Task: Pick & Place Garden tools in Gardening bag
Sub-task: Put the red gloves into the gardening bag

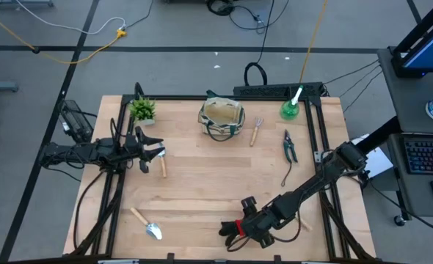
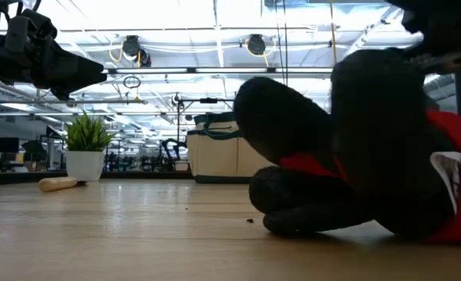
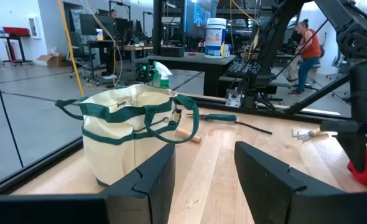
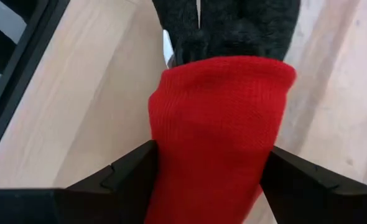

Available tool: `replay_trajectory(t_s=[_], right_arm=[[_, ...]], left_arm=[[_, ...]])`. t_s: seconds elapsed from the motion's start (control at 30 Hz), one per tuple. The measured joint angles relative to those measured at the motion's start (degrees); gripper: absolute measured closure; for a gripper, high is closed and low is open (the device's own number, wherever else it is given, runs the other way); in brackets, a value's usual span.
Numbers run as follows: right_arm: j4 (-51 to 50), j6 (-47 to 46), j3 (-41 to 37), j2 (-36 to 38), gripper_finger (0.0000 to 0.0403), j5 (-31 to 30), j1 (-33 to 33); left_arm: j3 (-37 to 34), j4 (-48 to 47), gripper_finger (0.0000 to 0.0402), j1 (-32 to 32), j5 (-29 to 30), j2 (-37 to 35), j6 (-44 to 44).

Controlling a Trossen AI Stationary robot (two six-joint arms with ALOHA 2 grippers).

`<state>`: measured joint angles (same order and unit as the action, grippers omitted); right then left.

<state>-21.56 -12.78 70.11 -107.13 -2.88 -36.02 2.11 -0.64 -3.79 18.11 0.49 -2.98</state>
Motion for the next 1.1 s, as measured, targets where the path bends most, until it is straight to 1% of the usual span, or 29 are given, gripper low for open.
replay_trajectory(t_s=[0.17,0.27,0.4,0.57,0.7,0.77,0.97,1.1], right_arm=[[0.41,-2.45,0.02,-0.94,0.0151,0.88,0.07],[0.42,-3.96,0.02,-0.94,0.017,0.89,0.05],[0.43,-6.13,0.02,-0.94,0.0216,1.03,0.05],[1.01,-9.89,0.02,-0.94,0.0287,1.25,0.05],[4.33,-14.18,0.02,-1.08,0.0342,1.46,0.31],[6.37,-16.19,0.0,-1.13,0.0362,1.65,0.85],[16.5,-19.12,0.0,-1.14,0.0363,2.09,3.87],[23.87,-19.32,-0.04,-0.17,0.0363,4.83,6.22]], left_arm=[[0.0,0.0,0.0231,0.01,0.0,-0.02,-0.02],[0.0,0.0,0.0231,0.0,0.0,-0.02,-0.02],[0.0,0.0,0.0231,0.0,0.0,0.0,-0.04],[0.0,0.0,0.0231,0.0,0.01,-0.01,-0.05],[0.0,0.0,0.0231,0.0,0.01,-0.01,-0.48],[0.0,0.02,0.0231,0.02,0.02,0.0,-0.5],[0.0,0.01,0.0231,0.0,0.01,-0.01,-0.48],[0.0,0.02,0.0231,0.0,0.0,-0.02,-0.48]])
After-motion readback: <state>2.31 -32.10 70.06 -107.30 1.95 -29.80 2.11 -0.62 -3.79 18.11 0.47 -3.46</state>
